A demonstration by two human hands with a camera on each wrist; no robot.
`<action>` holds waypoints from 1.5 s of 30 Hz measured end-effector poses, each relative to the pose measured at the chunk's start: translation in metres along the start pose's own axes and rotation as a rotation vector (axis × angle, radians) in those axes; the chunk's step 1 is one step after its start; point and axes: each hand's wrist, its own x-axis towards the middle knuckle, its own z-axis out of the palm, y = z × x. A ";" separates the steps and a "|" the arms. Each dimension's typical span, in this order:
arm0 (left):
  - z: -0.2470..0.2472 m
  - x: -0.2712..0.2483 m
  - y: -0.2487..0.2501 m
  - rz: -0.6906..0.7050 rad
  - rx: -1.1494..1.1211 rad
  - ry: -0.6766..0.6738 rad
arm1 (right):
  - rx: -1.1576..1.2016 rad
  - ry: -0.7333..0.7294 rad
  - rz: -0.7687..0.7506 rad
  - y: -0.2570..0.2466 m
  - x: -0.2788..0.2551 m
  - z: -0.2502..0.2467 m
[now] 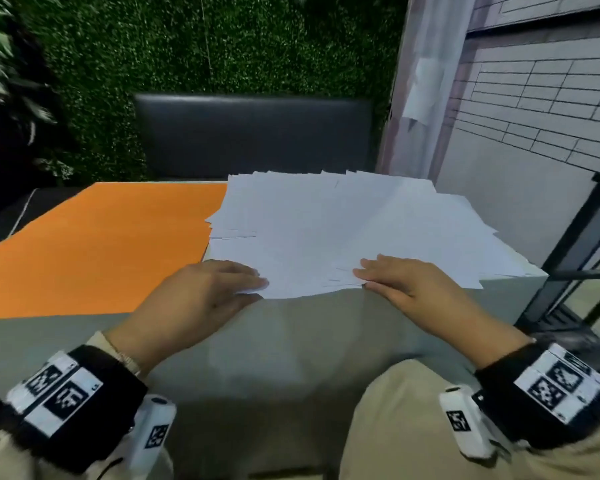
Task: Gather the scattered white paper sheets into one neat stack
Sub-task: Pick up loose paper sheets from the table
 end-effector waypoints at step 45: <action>0.023 -0.008 0.081 -0.461 -0.899 -0.159 | -0.061 0.172 -0.002 -0.016 -0.002 -0.003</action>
